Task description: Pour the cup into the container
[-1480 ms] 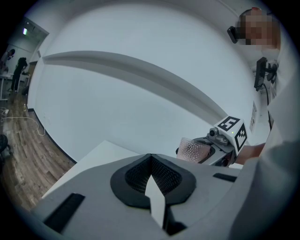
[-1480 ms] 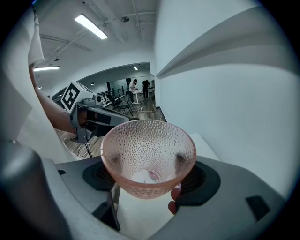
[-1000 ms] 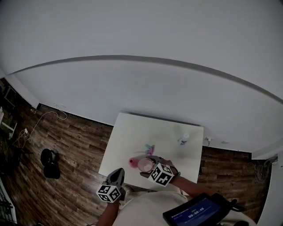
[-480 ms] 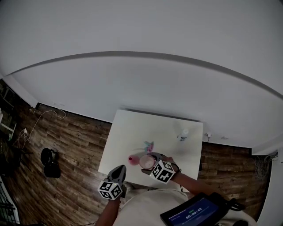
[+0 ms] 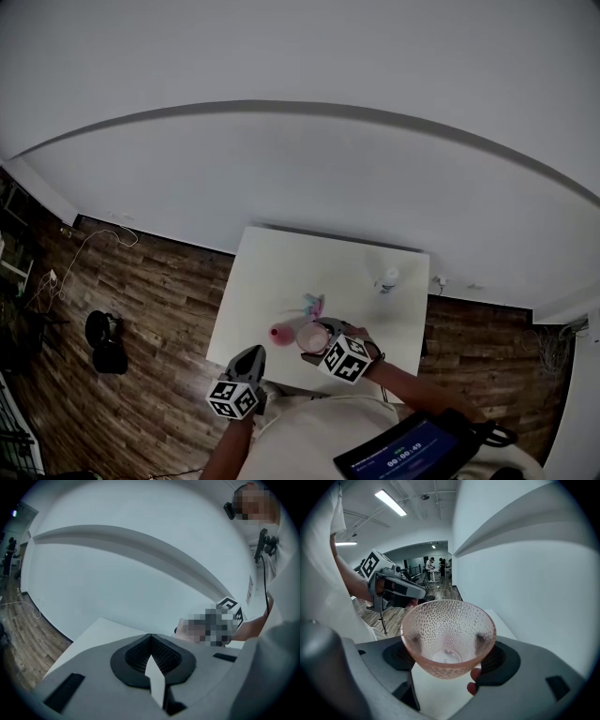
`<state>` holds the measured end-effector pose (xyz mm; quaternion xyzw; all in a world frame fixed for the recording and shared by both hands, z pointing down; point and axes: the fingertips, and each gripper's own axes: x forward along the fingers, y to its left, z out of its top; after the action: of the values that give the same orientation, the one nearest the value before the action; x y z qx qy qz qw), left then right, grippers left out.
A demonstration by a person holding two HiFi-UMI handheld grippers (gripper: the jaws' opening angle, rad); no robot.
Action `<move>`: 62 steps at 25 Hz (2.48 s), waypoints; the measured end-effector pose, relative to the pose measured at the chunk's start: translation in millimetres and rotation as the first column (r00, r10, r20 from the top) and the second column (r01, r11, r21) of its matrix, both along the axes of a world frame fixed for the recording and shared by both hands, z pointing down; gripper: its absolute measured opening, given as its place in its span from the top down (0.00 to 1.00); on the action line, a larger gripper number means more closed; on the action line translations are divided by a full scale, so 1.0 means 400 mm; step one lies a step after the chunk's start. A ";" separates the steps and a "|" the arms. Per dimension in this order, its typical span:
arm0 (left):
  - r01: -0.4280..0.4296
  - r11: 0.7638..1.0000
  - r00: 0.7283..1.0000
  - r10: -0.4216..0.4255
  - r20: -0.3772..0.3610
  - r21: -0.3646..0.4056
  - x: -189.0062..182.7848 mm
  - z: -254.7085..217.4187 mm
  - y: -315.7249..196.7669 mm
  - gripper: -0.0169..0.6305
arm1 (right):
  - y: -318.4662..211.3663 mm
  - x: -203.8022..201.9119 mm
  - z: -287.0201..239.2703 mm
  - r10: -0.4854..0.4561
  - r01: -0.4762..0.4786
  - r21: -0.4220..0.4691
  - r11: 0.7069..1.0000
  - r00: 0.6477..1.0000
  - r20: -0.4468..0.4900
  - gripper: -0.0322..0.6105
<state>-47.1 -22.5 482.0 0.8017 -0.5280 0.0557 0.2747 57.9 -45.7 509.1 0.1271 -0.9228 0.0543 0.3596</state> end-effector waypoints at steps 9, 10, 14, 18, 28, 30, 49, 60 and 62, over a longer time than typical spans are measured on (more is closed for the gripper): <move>-0.014 1.000 1.000 0.014 0.000 -0.004 0.009 0.016 0.004 0.96 | 0.003 0.007 0.025 0.002 -0.001 0.001 1.000 1.000 -0.015 0.36; -0.015 1.000 1.000 0.015 0.002 -0.005 0.009 0.018 0.003 0.96 | 0.002 0.006 0.028 0.002 -0.002 0.000 1.000 1.000 -0.016 0.36; -0.018 1.000 1.000 0.018 0.009 -0.002 0.009 0.027 0.003 0.96 | 0.001 0.007 0.038 0.000 0.000 0.011 1.000 1.000 -0.020 0.36; -0.021 1.000 1.000 0.021 0.015 -0.009 0.012 0.039 0.018 0.96 | 0.010 0.015 0.053 0.006 -0.006 0.018 1.000 1.000 -0.027 0.36; -0.040 0.999 0.998 0.041 0.038 -0.035 0.025 0.071 0.025 0.96 | 0.013 0.032 0.092 0.019 -0.019 0.016 1.000 0.999 -0.026 0.36; -0.048 0.998 0.998 0.050 0.044 -0.041 0.033 0.077 0.025 0.96 | 0.012 0.039 0.101 0.023 -0.023 0.016 1.000 0.999 -0.025 0.36; -0.145 0.986 0.986 0.151 0.072 -0.083 0.089 0.125 0.039 0.96 | 0.002 0.070 0.182 0.064 -0.064 0.037 0.997 0.998 -0.023 0.36; -0.183 0.977 0.977 0.193 0.092 -0.110 0.108 0.149 0.037 0.96 | -0.006 0.070 0.234 0.070 -0.069 0.029 0.997 0.997 -0.025 0.36; -0.186 0.976 0.976 0.197 0.096 -0.113 0.107 0.154 0.035 0.96 | -0.013 0.068 0.245 0.071 -0.070 0.033 0.997 0.997 -0.024 0.36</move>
<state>-4.1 -8.7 543.7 0.8295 -0.4584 0.1521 0.2805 85.0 -51.0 606.9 0.1663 -0.9138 0.0504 0.3670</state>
